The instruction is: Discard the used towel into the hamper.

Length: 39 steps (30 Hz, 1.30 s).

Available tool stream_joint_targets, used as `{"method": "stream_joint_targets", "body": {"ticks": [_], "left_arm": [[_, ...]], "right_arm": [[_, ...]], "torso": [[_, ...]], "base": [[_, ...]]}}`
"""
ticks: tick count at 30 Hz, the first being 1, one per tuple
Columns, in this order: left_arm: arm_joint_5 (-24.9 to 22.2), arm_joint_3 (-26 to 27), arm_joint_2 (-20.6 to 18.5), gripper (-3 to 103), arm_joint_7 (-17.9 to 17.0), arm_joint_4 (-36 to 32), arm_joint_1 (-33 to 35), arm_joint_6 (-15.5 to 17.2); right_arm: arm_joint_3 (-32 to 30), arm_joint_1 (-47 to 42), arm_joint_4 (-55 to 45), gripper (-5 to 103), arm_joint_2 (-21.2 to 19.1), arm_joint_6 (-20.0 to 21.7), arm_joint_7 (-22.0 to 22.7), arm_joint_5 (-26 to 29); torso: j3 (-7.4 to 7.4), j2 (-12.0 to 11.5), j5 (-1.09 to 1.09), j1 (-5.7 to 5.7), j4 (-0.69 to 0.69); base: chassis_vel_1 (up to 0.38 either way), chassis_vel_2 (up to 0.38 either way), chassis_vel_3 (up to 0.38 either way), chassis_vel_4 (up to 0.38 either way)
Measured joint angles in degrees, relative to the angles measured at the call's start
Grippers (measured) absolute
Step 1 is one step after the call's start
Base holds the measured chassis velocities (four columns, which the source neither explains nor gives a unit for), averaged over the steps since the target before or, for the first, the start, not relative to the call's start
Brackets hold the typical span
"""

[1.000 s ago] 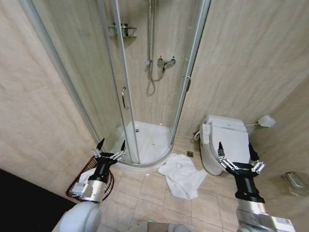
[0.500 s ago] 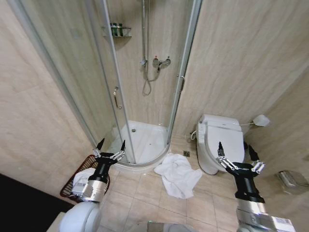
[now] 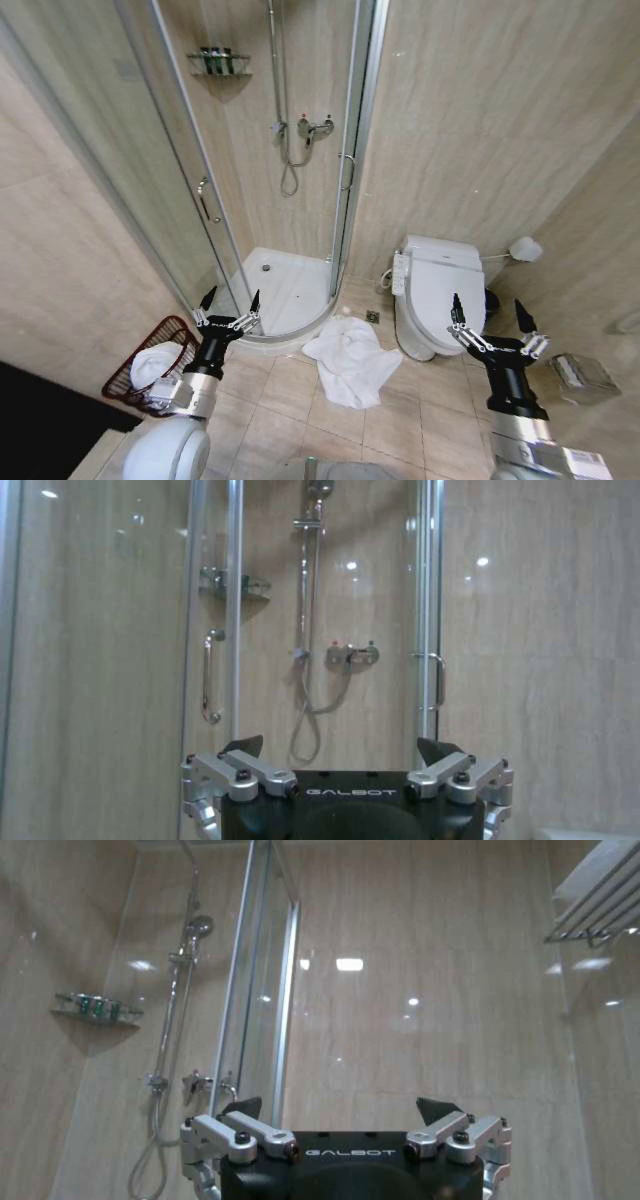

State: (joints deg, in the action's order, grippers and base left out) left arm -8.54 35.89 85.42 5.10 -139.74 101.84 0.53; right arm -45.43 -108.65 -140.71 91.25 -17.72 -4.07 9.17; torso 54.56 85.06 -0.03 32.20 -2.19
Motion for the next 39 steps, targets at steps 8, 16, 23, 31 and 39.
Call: {"method": "stream_joint_targets", "body": {"ticks": [8,16,23,31,39], "left_arm": [[0.0,0.0,0.0,100,0.0,0.0,0.0,0.0],[0.0,0.0,0.0,100,0.0,0.0,0.0,0.0],[0.0,0.0,0.0,100,0.0,0.0,0.0,0.0],[0.0,0.0,0.0,100,0.0,0.0,0.0,0.0],[0.0,0.0,0.0,100,0.0,0.0,0.0,0.0]], "right_arm": [[0.0,0.0,0.0,100,0.0,0.0,0.0,0.0],[0.0,0.0,0.0,100,0.0,0.0,0.0,0.0],[0.0,0.0,0.0,100,0.0,0.0,0.0,0.0],[0.0,0.0,0.0,100,0.0,0.0,0.0,0.0],[0.0,0.0,0.0,100,0.0,0.0,0.0,0.0]], "torso": [[0.0,0.0,0.03,0.01,-0.01],[0.01,0.0,0.03,0.03,0.01],[0.01,0.0,0.02,0.02,-0.01],[0.01,0.0,0.03,0.02,-0.01],[0.01,0.0,0.03,0.01,-0.01]], "base": [[-0.013,-0.012,-0.046,-0.046],[-0.115,-0.078,-0.054,-0.063],[-0.045,-0.024,-0.049,-0.02],[0.0,0.0,0.0,0.0],[0.0,0.0,0.0,0.0]]}}
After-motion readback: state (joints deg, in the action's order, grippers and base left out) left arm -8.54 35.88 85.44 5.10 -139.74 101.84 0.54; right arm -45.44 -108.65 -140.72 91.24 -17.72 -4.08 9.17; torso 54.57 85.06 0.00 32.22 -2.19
